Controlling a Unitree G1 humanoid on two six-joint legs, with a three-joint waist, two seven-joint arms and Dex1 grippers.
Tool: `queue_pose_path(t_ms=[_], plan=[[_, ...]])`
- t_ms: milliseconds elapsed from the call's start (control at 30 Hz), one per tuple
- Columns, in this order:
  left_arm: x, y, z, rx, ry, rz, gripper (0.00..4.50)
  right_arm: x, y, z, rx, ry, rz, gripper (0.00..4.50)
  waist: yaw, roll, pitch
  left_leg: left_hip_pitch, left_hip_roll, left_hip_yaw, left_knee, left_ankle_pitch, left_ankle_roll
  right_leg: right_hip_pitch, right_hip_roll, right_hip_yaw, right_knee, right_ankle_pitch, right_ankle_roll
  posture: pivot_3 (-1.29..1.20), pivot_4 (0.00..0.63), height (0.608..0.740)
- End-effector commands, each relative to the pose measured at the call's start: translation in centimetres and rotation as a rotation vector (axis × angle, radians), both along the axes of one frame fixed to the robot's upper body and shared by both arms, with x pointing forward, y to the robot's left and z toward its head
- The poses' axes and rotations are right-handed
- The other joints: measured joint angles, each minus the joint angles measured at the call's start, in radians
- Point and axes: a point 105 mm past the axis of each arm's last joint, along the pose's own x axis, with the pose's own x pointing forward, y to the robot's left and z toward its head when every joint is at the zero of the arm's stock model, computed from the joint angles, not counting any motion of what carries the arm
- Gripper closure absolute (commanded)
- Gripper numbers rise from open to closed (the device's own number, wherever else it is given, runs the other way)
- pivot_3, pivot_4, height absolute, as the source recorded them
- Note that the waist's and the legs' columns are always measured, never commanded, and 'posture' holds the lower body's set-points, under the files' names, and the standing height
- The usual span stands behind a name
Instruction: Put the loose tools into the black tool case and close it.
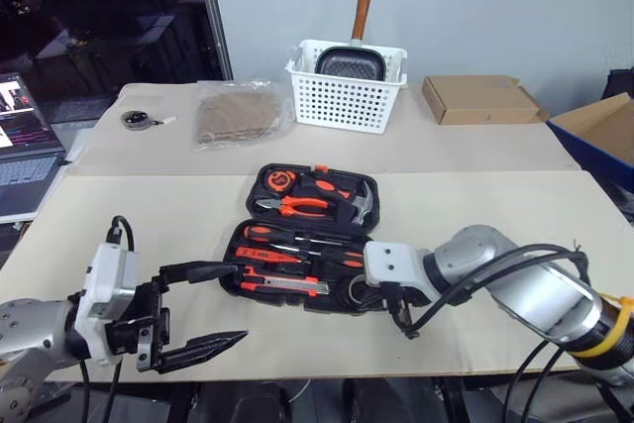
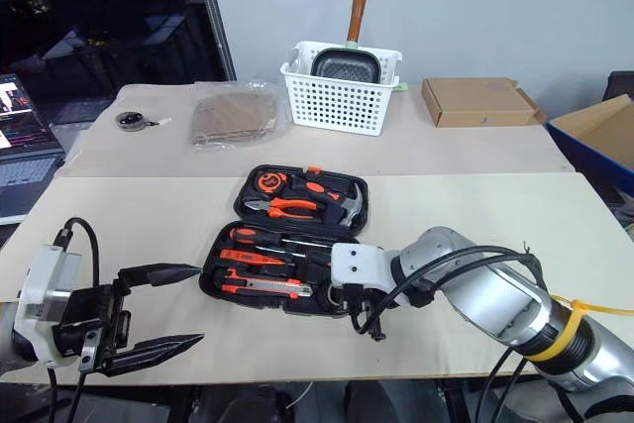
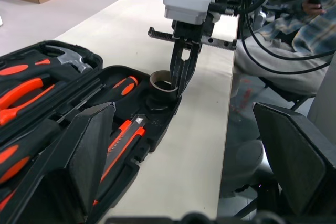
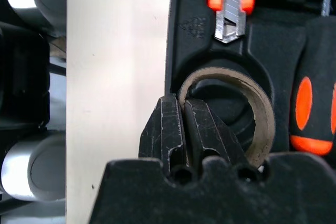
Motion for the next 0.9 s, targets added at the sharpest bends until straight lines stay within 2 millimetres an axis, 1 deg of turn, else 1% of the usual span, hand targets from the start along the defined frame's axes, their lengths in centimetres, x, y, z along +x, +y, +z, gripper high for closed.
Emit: queue_pose_path(t_ms=[33, 67, 100, 167, 267, 500, 667, 800, 867, 900], plan=[[0.0, 0.6, 0.5, -0.001, -0.038, 0.022, 0.0, 0.4, 0.9, 2.0, 0.046, -0.049, 0.051, 4.44, 0.003, 0.0, 0.001, 0.0, 0.001, 0.0, 0.0, 0.0, 0.0, -0.001, 0.002, 0.0, 0.001, 0.001, 0.0, 0.0, 0.15, 0.74], [-0.1, 0.6, 0.4, 0.0, -0.037, 0.023, 0.0, 0.4, 1.0, 2.2, 0.051, -0.046, 0.057, 4.44, 0.006, 0.001, 0.001, 0.0, 0.002, 0.0, 0.0, 0.0, 0.0, -0.001, 0.007, 0.0, 0.001, 0.001, 0.0, 0.0, 0.15, 0.74], [-0.1, 0.7, 0.4, 0.001, -0.036, 0.025, 0.0, 0.3, 1.1, 2.2, 0.051, -0.043, 0.066, 4.44, 0.007, 0.001, 0.001, -0.001, 0.002, -0.001, -0.001, 0.0, 0.0, -0.002, 0.008, 0.0, 0.001, 0.001, 0.0, 0.0, 0.15, 0.74], [-0.1, 0.8, 0.3, 0.003, -0.034, 0.027, 0.0, 0.2, 1.1, 2.3, 0.046, -0.044, 0.08, 4.44, 0.008, 0.001, 0.001, -0.001, 0.003, -0.001, -0.002, -0.001, -0.002, -0.002, 0.008, -0.001, 0.001, 0.003, -0.007, 0.0, 0.15, 0.74], [-0.1, 1.0, 0.2, 0.007, -0.034, 0.029, 0.0, 0.2, 1.2, 2.1, 0.035, -0.04, 0.086, 4.44, 0.009, 0.001, 0.001, -0.002, 0.003, -0.001, -0.002, -0.003, -0.005, -0.003, 0.007, -0.001, 0.0, 0.002, -0.008, 0.0, 0.15, 0.74], [-0.1, 1.1, 0.0, 0.012, -0.032, 0.024, 0.0, 0.6, 1.2, -0.1, -0.018, -0.006, 0.089, 4.44, 0.007, 0.0, 0.002, -0.003, 0.002, 0.0, -0.002, -0.005, -0.007, -0.003, 0.006, 0.0, -0.001, 0.001, -0.005, 0.0, 0.15, 0.74], [-0.1, 1.3, -0.1, 0.018, -0.033, 0.027, 0.0, -0.1, 0.7, -1.0, -0.051, 0.031, 0.118, 4.44, 0.008, 0.0, 0.002, -0.003, 0.002, 0.0, -0.002, -0.005, -0.007, -0.003, 0.007, -0.001, -0.001, 0.0, -0.006, 0.0, 0.15, 0.74], [-0.1, 1.2, -0.3, 0.02, -0.031, 0.031, 0.0, -0.1, 0.7, -1.1, -0.047, 0.039, 0.126, 4.44, 0.008, 0.0, 0.002, -0.003, 0.002, 0.0, -0.002, -0.005, -0.007, -0.003, 0.007, -0.001, -0.001, 0.0, -0.006, 0.0, 0.15, 0.74], [-0.1, 1.2, -0.3, 0.02, -0.03, 0.034, 0.0, 0.0, 0.9, -0.6, -0.02, 0.029, 0.133, 3.74, 0.009, 0.0, 0.002, -0.003, 0.002, 0.0, -0.002, -0.005, -0.007, -0.003, 0.007, -0.001, -0.001, 0.0, -0.006, 0.0, 0.15, 0.74], [0.0, 1.2, -0.4, 0.018, -0.028, 0.039, 0.0, 0.3, 1.1, -0.2, 0.004, 0.009, 0.124, 3.6, 0.009, 0.0, 0.002, -0.003, 0.002, 0.0, -0.002, -0.005, -0.007, -0.003, 0.007, -0.001, -0.001, 0.0, -0.006, 0.0, 0.15, 0.74]])
